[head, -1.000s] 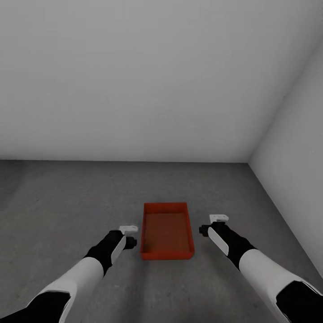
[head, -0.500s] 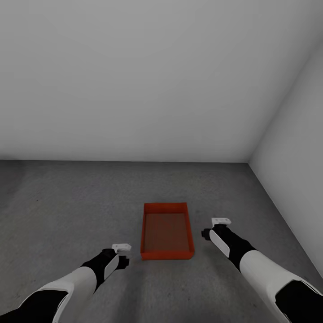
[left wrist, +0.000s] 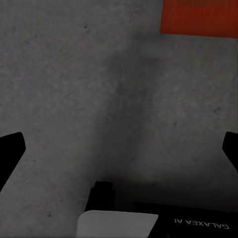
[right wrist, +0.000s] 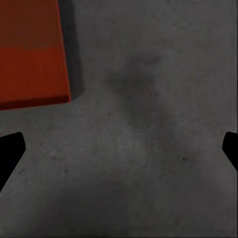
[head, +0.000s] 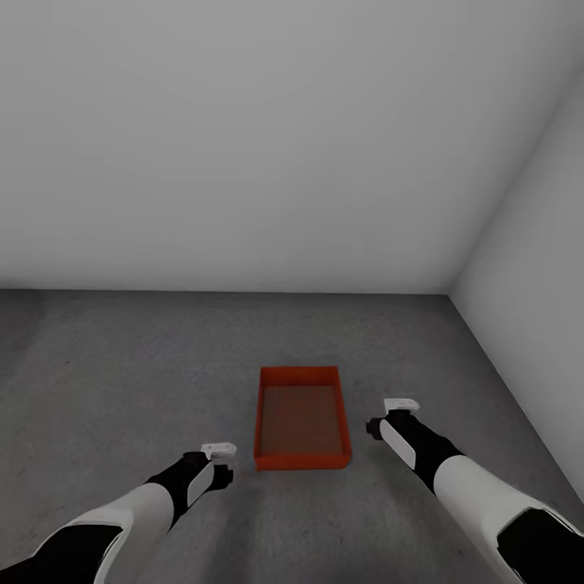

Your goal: Move the two storage containers from the living room to the garage. In the garage, place one container on the floor and stack the other container on top of it (either order is fine).

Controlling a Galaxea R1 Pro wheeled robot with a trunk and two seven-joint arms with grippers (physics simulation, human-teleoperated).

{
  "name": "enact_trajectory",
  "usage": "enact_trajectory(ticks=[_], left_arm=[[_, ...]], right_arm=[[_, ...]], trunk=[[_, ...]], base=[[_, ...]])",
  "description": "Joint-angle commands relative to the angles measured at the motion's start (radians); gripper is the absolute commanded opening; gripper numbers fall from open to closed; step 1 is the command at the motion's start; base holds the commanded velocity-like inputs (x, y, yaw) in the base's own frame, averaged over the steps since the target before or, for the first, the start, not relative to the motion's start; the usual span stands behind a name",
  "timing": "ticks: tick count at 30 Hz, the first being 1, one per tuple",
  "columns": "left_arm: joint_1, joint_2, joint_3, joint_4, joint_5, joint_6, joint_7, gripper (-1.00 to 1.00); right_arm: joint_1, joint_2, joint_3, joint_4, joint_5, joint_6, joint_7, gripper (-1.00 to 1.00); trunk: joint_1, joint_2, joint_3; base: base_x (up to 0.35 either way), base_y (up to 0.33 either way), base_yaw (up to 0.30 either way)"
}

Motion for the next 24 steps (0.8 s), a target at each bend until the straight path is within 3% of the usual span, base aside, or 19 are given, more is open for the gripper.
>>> enact_trajectory(ticks=[1,8,10,12,14,15,16,18,23,24], left_arm=[[0.0,0.0,-0.002,0.001,0.011,0.004,0.006,1.0],[0.0,0.002,-0.002,0.054,0.011,0.002,0.005,1.0],[0.0,0.01,-0.002,0.075,0.012,0.002,0.005,1.0],[0.001,0.016,-0.002,0.088,0.01,0.002,0.005,1.0],[0.0,0.016,-0.002,0.09,0.01,0.002,0.005,1.0],[0.001,0.017,-0.002,0.091,0.011,0.002,0.005,1.0],[0.002,0.017,-0.002,0.091,0.011,0.002,0.005,1.0],[0.031,0.017,-0.002,0.093,0.01,0.0,0.005,1.0],[0.123,0.024,-0.002,0.094,0.01,-0.061,0.004,1.0],[0.155,0.037,-0.002,0.094,0.011,-0.094,0.005,1.0]], right_arm=[[0.006,-0.001,0.009,0.015,-0.007,0.003,-0.008,1.0],[0.03,0.018,0.009,0.073,-0.008,-0.056,-0.004,1.0],[0.066,0.031,0.009,0.1,-0.007,-0.064,-0.004,1.0],[0.152,0.046,0.009,0.118,-0.005,-0.109,-0.006,1.0],[0.201,0.049,0.009,0.126,-0.005,-0.144,-0.006,1.0],[0.257,0.054,0.01,0.144,-0.005,-0.175,-0.006,1.0],[0.272,0.057,0.01,0.149,-0.005,-0.183,-0.006,1.0],[0.354,0.09,0.01,0.209,-0.004,-0.25,-0.004,1.0],[0.401,0.152,0.009,0.368,-0.004,-0.352,0.0,1.0],[0.407,0.176,0.01,0.424,-0.004,-0.42,0.004,1.0]], trunk=[[0.0,-0.001,-0.001],[0.0,-0.001,-0.001],[0.0,-0.001,-0.001],[0.0,-0.001,-0.001],[0.0,-0.001,-0.001],[0.0,-0.001,-0.001],[0.0,-0.001,-0.001],[0.0,-0.001,-0.001],[0.0,-0.001,0.001],[0.0,-0.001,0.003]], base=[[0.0,0.0,0.0],[0.0,0.0,0.0],[0.0,0.0,0.0],[0.0,0.0,0.0],[0.0,0.0,0.0],[0.0,0.0,0.0],[0.0,0.0,0.0],[0.0,0.0,0.0],[0.0,0.0,0.0],[0.0,0.0,0.0]])
